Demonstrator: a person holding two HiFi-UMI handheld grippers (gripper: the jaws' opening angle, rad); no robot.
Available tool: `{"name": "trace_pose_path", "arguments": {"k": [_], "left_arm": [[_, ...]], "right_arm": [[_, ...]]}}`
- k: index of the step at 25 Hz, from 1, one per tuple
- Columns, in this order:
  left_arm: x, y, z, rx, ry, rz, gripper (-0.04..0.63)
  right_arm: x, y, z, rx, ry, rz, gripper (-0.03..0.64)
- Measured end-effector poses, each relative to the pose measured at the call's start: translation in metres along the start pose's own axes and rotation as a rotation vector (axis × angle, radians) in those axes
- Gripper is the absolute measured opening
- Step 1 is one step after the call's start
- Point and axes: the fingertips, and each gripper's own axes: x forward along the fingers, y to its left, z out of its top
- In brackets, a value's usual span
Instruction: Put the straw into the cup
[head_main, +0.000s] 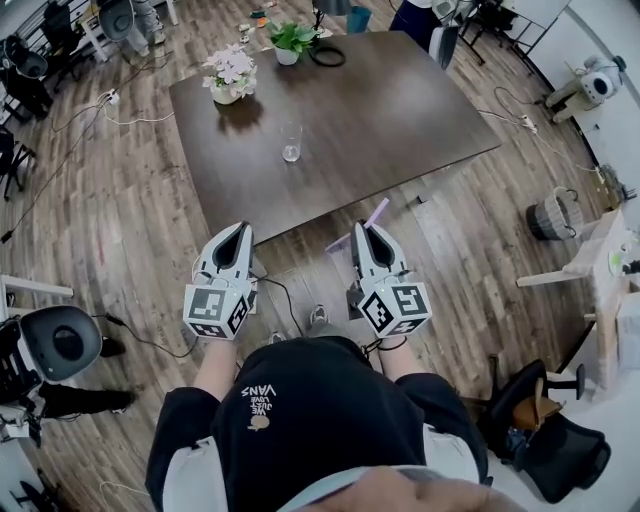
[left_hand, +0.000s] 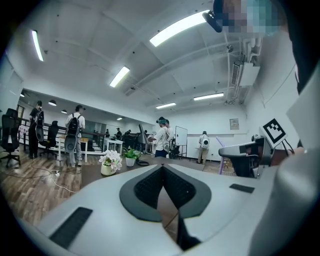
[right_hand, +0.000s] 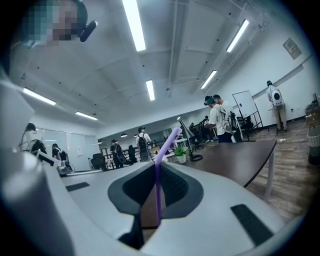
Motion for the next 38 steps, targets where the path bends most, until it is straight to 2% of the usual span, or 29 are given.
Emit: {"name": "trace_pose_path", "arguments": {"k": [13,18,38], "left_arm": [[0.053,-0.019,-0.001,-0.003,-0.010,0.109,0.010],[0.070,-0.011,-0.005,-0.013,0.009,0.142,0.010],[0.173,0.081,0.018,-0.010,-0.002,0.104,0.011]], "right_arm": [[0.040,-0.062,0.013,-0.001,0.026,0.108,0.040],[0.060,-0.072,0.013,0.011,0.040,0.137,0.040],[0.200,-0.083,0.041,-0.015,0.016,0.139,0.040]]}}
